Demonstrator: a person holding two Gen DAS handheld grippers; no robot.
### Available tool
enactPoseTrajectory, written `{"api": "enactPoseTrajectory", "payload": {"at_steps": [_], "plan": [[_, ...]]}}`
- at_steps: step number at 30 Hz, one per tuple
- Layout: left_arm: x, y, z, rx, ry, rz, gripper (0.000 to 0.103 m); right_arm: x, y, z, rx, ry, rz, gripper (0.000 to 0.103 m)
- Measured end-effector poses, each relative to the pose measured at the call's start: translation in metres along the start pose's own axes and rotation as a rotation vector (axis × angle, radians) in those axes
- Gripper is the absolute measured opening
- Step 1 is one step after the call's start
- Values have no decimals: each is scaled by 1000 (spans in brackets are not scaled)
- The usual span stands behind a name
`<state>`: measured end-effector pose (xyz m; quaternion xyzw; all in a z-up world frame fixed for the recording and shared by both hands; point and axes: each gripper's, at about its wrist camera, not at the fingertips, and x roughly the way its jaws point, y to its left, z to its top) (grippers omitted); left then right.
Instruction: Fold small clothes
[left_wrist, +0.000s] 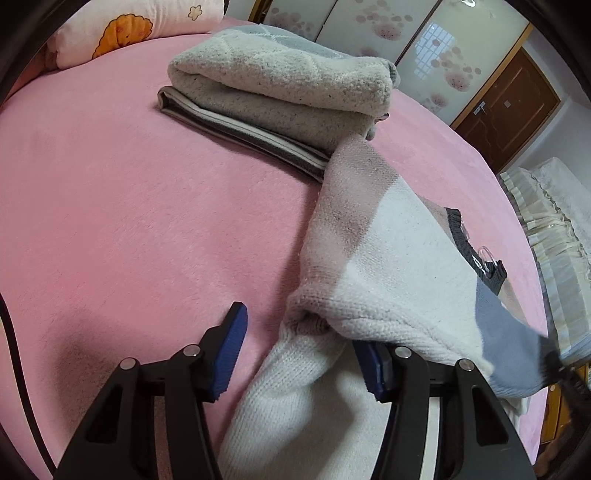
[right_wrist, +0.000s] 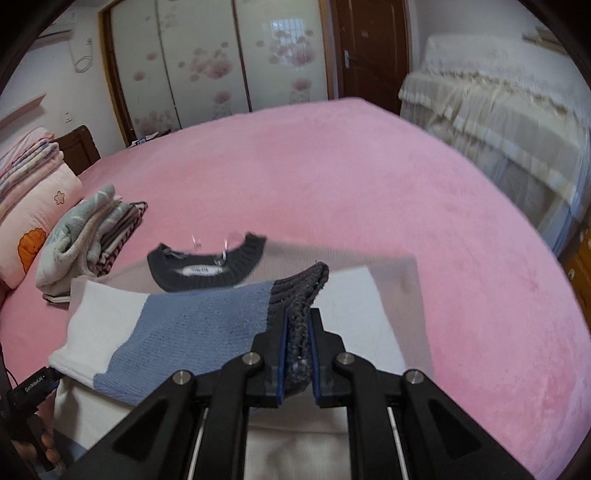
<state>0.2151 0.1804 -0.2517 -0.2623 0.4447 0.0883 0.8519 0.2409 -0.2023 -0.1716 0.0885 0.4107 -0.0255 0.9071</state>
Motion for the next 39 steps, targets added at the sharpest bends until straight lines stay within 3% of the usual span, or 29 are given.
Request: {"api": "enactPoseTrajectory", "payload": {"at_steps": [7, 13, 20, 24, 29, 33, 39], "plan": [[-2, 9, 4, -11, 4, -11, 53, 23, -26, -23, 116, 122, 26, 17], [-8, 15, -1, -43, -29, -14, 52, 23, -34, -27, 101, 130, -6, 17], [-11, 25, -5, -61, -7, -1, 52, 21, -38, -26, 85, 136, -4, 17], [-15, 20, -8, 51, 65, -9, 52, 15, -43, -22, 94, 134, 38, 17], [-44, 12, -7, 178, 49, -37, 52, 18, -49, -11, 96, 139, 69, 18], [-56, 7, 11, 181, 5, -65, 52, 29, -52, -1, 105, 153, 100, 34], [-7, -11, 50, 175, 28, -54, 53, 57, -48, 5, 88, 204, 121, 34]]}}
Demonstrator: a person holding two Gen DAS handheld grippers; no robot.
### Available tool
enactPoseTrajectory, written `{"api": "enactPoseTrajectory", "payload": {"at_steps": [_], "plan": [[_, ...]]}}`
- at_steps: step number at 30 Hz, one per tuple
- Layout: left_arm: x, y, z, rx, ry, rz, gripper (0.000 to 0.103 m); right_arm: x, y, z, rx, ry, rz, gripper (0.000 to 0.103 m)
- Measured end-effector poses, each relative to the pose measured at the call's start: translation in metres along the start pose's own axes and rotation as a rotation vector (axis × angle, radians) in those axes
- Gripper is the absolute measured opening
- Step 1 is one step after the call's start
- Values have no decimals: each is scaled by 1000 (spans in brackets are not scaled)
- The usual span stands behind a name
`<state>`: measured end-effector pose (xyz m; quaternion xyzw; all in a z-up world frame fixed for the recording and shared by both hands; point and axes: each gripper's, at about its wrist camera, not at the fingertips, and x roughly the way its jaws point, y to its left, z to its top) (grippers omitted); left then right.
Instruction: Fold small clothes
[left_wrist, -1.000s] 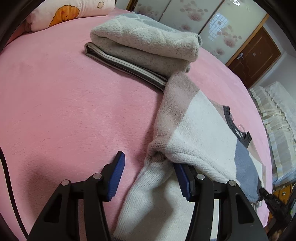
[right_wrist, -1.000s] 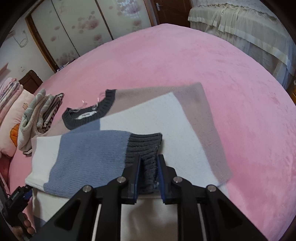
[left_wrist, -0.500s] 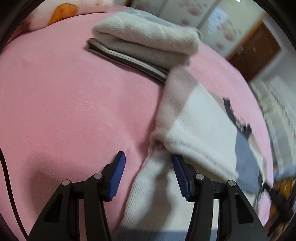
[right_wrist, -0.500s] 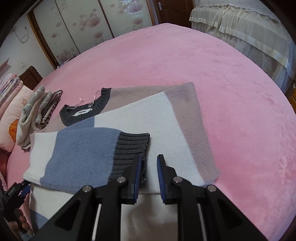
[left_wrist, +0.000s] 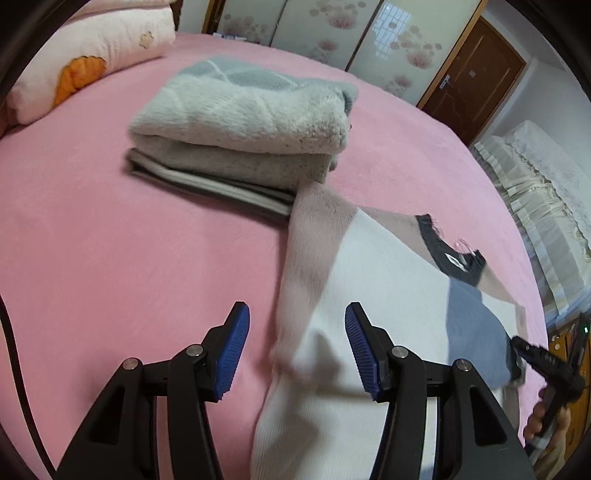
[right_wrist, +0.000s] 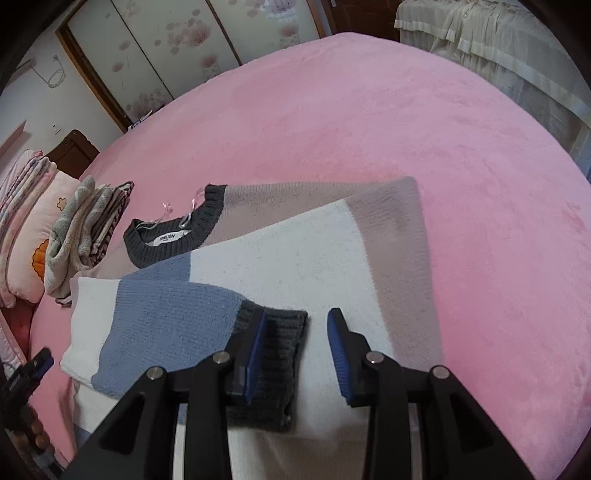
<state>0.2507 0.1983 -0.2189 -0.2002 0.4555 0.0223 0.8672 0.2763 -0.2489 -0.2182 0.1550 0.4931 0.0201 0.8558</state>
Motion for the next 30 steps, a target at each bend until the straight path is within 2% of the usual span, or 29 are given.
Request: {"api": "enactPoseTrajectory", "payload": {"at_steps": [4, 9, 12, 13, 14, 15, 16, 18, 19, 23, 30], "plan": [[45, 7, 24, -26, 48, 10, 53, 10, -2, 3, -1, 4, 23, 34], [76, 23, 45, -122, 73, -66, 56, 13, -1, 6, -6, 15, 88, 34], [82, 28, 48, -150, 78, -99, 56, 16, 5, 6, -37, 18, 89, 36], [82, 28, 48, -155, 80, -109, 54, 16, 5, 6, -43, 16, 90, 35], [82, 27, 48, -154, 79, -124, 46, 16, 6, 6, -46, 13, 92, 33], [81, 26, 48, -148, 81, -143, 24, 15, 6, 6, -51, 11, 97, 27], [79, 24, 48, -136, 81, -134, 21, 14, 7, 6, -59, 5, 90, 15], [73, 17, 48, -108, 53, -106, 12, 9, 6, 5, -60, -12, 84, 10], [69, 13, 49, -89, 35, -91, 11, 6, 4, 5, -55, -23, 85, 8], [57, -2, 48, -22, -36, -48, 10, -2, 2, 5, -46, -64, 64, 8], [60, -19, 42, 59, -124, 43, 10, -5, 13, 0, -97, -137, -33, 6]]}}
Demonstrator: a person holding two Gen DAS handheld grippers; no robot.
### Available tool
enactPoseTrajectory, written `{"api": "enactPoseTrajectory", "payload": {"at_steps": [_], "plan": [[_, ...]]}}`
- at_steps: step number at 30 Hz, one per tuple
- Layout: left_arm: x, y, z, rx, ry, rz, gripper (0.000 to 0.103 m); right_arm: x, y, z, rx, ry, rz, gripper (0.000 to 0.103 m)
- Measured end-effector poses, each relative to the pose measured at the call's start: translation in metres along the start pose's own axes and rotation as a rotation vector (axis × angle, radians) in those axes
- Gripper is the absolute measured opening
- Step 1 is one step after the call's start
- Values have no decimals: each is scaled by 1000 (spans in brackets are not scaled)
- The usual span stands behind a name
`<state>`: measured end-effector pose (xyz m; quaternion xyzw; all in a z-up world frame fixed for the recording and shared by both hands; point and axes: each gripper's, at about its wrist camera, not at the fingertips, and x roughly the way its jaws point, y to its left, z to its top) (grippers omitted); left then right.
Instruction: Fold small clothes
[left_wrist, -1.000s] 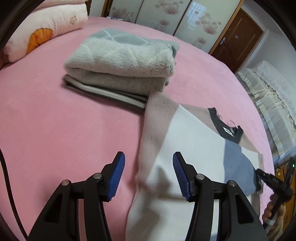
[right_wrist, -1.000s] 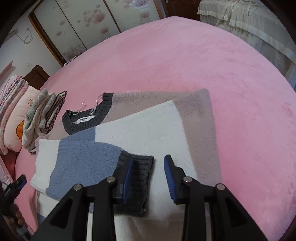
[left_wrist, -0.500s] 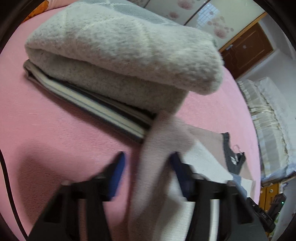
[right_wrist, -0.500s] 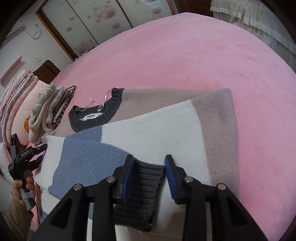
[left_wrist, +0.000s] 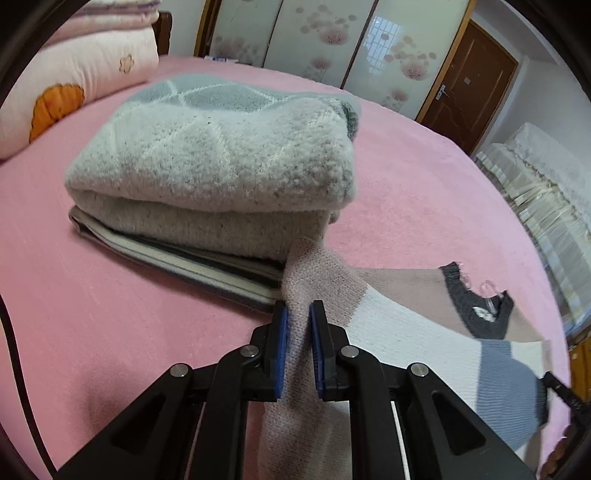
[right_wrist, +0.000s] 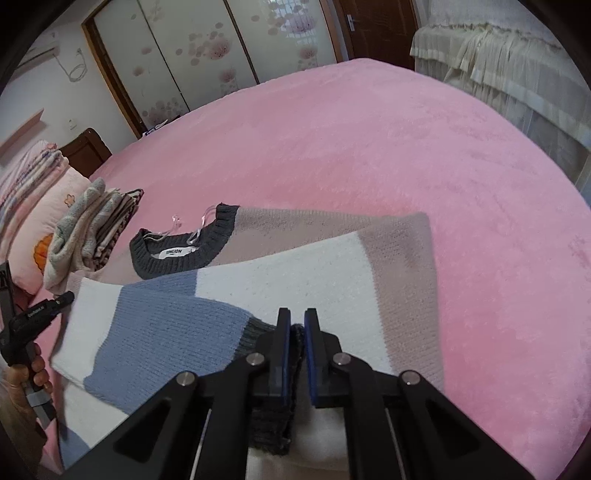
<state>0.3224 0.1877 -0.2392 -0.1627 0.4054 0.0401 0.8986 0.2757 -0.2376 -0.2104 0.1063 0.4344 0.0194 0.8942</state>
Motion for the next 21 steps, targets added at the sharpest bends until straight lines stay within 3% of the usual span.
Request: {"api": "enactPoseTrajectory", "payload": {"at_steps": [8, 9, 11, 12, 13, 18, 21], "plan": [[13, -13, -8, 66, 0, 76, 14, 16, 4, -9, -43, 16, -72, 6], [13, -16, -8, 78, 4, 94, 19, 15, 5, -9, -48, 19, -76, 6], [10, -21, -5, 95, 18, 149, 42, 13, 6, -7, -48, 38, -87, 7], [6, -21, -4, 98, 27, 161, 59, 8, 6, -6, -42, 43, -100, 9], [-2, -22, -2, 99, 26, 166, 65, 2, 6, -5, -38, 43, -120, 10], [-56, -27, -5, 82, -45, 147, 65, -34, 13, -8, -47, -15, -108, 12], [-80, -36, -26, 60, -57, 64, 65, -49, 30, -18, -81, -41, -65, 12]]}}
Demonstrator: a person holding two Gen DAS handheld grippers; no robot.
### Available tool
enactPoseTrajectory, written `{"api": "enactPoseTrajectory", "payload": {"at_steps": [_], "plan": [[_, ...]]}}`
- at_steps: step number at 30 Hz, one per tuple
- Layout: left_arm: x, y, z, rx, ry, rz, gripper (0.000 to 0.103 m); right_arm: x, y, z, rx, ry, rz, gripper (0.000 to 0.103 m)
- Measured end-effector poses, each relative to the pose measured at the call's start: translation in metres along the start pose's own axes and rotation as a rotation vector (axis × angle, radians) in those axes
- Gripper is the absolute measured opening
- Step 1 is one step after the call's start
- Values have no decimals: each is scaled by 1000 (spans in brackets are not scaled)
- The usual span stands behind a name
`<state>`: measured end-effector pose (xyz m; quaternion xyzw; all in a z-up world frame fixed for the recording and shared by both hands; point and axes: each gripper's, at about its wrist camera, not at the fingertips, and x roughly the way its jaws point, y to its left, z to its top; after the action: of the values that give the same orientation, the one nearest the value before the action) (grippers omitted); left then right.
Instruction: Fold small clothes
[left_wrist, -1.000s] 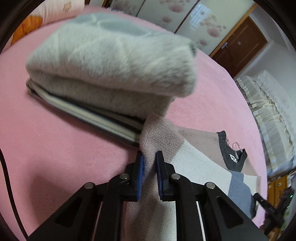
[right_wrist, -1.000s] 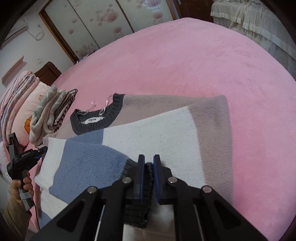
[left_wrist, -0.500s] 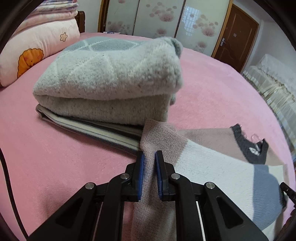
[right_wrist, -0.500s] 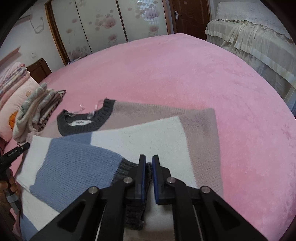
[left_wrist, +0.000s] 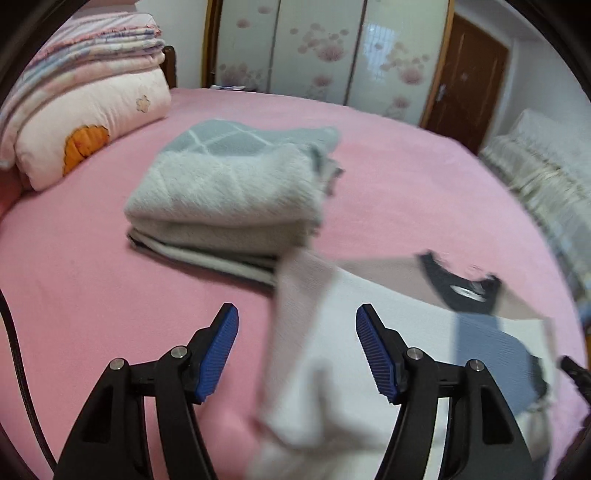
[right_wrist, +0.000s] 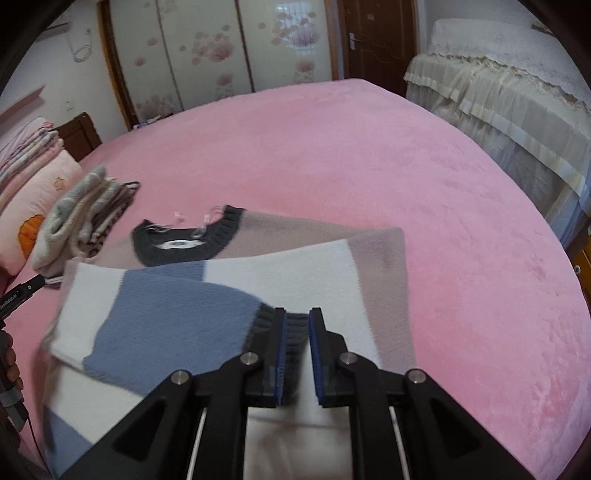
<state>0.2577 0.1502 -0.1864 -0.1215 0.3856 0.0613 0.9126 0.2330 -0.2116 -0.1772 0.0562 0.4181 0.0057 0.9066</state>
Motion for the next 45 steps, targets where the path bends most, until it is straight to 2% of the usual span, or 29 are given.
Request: {"api": "enactPoseTrajectory", "payload": {"at_steps": [3, 6, 9, 12, 14, 15, 17, 21, 23, 25, 31, 34, 39, 44, 45], "plan": [[-2, 1, -23, 0, 50, -42, 64, -1, 18, -10, -38, 5, 36, 12], [11, 0, -47, 15, 118, -6, 52, 11, 29, -21, -70, 46, 28, 12], [18, 5, -60, 16, 131, 54, 45, 23, 27, -32, -81, 82, -42, 12], [23, 12, -62, 14, 146, 108, 45, 29, 15, -38, -71, 85, -77, 10], [28, 21, -63, -17, 173, 105, 51, 30, 5, -39, -53, 90, -112, 10], [29, 25, -65, -31, 181, 102, 56, 31, 1, -39, -38, 96, -100, 13], [31, 29, -66, -56, 184, 86, 56, 29, -6, -38, -2, 100, -72, 14], [23, 26, -64, -30, 166, 100, 57, 22, -7, -38, 3, 97, -70, 15], [13, 22, -62, -9, 157, 108, 58, 15, -7, -37, 6, 100, -63, 15], [0, 16, -57, 11, 144, 113, 72, 6, -6, -36, 9, 98, -53, 15], [-55, -9, -41, 81, 67, 91, 86, -36, -1, -30, -6, 67, -27, 18], [-87, -21, -33, 93, 41, 59, 89, -63, 3, -26, -17, 46, -13, 18], [-139, -33, -21, 66, 2, -3, 95, -123, 9, -20, -47, -42, 18, 18], [-193, -41, -21, 50, -48, -60, 95, -184, 13, -24, -73, -134, 30, 18], [-203, -42, -23, 51, -69, -76, 95, -195, 13, -26, -74, -149, 35, 20]]}}
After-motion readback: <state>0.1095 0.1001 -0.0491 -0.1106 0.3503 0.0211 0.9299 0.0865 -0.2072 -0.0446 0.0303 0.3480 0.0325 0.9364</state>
